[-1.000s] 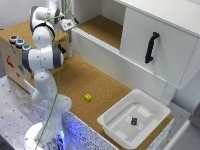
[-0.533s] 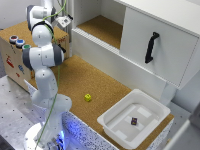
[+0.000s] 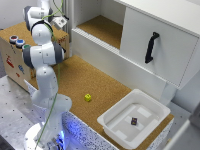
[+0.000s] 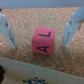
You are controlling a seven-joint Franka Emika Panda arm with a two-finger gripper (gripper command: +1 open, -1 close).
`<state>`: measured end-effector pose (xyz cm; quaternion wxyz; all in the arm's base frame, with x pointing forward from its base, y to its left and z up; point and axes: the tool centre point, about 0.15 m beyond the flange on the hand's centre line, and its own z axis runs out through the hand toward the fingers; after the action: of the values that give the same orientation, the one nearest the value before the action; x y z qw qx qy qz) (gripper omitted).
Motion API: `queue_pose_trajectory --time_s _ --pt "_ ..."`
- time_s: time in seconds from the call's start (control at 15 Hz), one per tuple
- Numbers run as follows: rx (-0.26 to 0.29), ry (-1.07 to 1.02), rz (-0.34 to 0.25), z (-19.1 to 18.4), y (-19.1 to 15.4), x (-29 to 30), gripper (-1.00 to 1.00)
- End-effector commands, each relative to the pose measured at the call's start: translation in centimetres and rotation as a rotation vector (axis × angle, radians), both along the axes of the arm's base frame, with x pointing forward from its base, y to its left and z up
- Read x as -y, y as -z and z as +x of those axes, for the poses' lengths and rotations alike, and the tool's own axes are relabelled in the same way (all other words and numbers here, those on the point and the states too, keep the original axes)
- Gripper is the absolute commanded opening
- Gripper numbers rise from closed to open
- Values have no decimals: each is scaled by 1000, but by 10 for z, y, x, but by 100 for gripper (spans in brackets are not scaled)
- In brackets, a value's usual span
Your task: Take the pink block and turn it right
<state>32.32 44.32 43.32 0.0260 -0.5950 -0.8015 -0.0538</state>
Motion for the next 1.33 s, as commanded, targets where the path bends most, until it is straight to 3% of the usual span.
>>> queue_pose_trajectory --time_s 0.0,0.33,0.6,1.07,1.13,1.27 --pt "-43 42 -101 27 4 -24 -100" --pt "-54 45 -133 27 8 -22 -100" --pt "-96 110 -139 28 -1 -14 -100" --pt "-78 146 -154 23 -11 -8 -100" --pt "-35 127 -26 10 3 7 -100" --pt "-5 156 -30 14 -1 5 -100"
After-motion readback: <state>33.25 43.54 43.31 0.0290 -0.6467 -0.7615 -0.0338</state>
